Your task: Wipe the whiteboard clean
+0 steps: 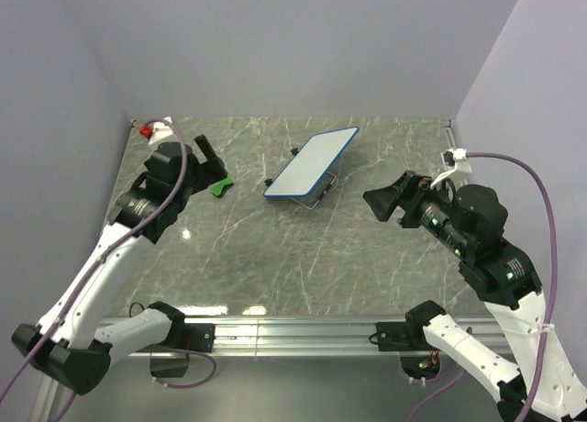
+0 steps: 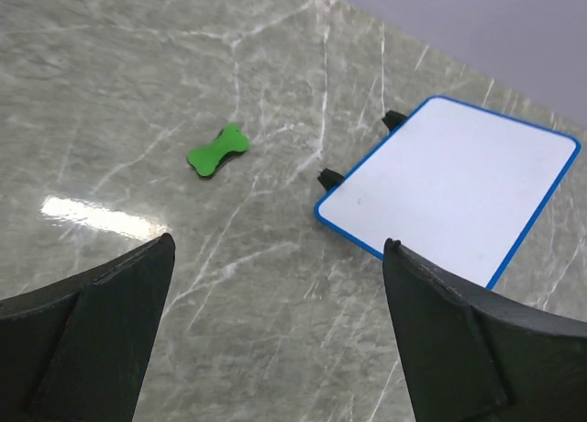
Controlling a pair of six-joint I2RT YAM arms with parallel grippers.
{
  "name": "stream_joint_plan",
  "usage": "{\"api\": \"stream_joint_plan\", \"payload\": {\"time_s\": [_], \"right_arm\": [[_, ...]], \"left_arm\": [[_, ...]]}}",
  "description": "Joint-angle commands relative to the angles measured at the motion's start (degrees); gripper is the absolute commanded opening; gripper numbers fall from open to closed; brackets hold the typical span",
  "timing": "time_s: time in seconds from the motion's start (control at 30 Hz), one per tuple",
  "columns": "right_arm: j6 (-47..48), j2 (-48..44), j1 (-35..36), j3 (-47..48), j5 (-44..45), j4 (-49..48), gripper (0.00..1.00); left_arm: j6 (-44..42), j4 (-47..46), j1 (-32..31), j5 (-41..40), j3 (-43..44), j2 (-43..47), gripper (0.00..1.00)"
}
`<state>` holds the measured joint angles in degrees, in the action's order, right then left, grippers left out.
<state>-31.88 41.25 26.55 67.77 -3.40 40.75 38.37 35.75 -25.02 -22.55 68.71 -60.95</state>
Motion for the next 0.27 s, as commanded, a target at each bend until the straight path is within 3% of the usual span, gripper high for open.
{"api": "stream_joint_plan", "payload": {"time_s": [0.0,0.23], "right_arm": [[1.4,-2.1,0.6,-3.1,0.7,-2.1,1.0],[2.1,-4.8,1.2,-4.5,-0.4,-0.2,1.0]], "left_arm": [[1.1,3.2,-0.4,-5.1,1.2,3.1,0.99],[-0.4,7.6,-0.4,-9.8,2.2,3.9,1.0]]}}
